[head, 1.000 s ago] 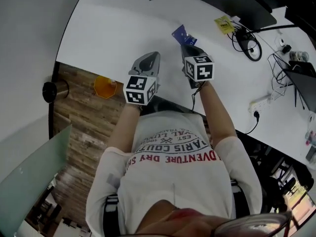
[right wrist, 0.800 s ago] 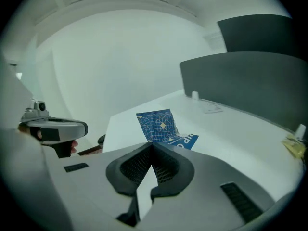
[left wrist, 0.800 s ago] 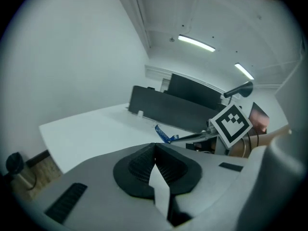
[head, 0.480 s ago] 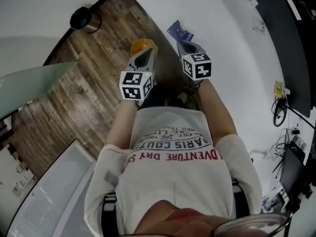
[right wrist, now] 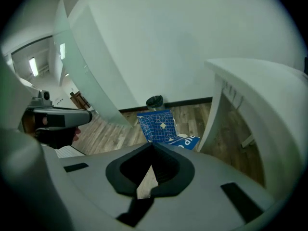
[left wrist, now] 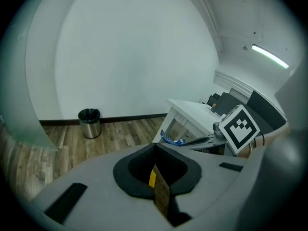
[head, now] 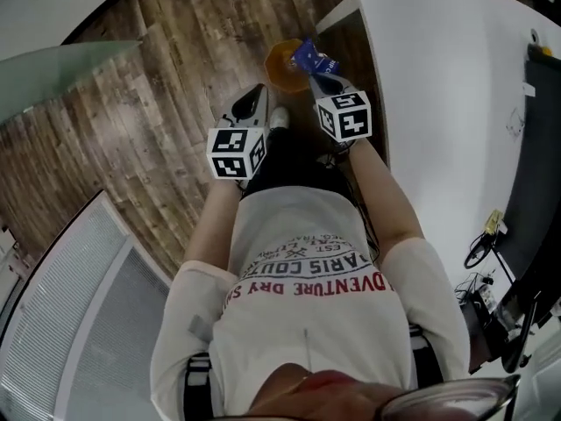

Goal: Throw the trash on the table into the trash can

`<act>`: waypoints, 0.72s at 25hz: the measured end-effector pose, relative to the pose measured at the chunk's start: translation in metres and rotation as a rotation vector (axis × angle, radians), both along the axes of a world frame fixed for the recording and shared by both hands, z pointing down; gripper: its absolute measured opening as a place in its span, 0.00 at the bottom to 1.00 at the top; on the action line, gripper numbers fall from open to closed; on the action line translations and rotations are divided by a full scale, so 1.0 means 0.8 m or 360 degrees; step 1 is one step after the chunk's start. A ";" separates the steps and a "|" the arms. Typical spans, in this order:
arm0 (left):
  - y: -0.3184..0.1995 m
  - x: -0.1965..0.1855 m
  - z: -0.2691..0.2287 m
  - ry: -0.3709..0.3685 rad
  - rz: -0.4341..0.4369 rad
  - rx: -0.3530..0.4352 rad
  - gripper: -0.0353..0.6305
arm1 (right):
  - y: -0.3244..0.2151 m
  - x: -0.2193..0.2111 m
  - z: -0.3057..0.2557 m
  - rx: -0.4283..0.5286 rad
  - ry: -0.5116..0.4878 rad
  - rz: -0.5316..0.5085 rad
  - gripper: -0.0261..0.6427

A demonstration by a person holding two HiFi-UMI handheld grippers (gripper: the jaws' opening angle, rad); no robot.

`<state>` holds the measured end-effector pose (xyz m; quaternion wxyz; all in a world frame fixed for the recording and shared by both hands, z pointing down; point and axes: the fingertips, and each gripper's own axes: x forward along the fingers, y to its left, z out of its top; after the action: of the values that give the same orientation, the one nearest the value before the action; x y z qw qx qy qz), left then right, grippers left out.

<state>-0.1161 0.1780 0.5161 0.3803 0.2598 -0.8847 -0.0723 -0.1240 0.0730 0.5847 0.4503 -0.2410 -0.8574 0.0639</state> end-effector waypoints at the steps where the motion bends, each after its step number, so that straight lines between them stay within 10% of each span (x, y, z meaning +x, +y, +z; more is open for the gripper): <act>1: 0.010 -0.004 0.019 0.0026 -0.0018 -0.0004 0.09 | 0.010 -0.003 0.023 0.0009 0.0035 -0.0030 0.08; 18: 0.065 0.024 0.384 0.0395 -0.0159 -0.0004 0.09 | 0.080 0.015 0.448 0.0076 0.0458 -0.0156 0.08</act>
<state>-0.0969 0.2303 0.8230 0.4831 0.2042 -0.8427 -0.1216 -0.1118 0.1367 0.9428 0.5766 -0.2601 -0.7725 0.0554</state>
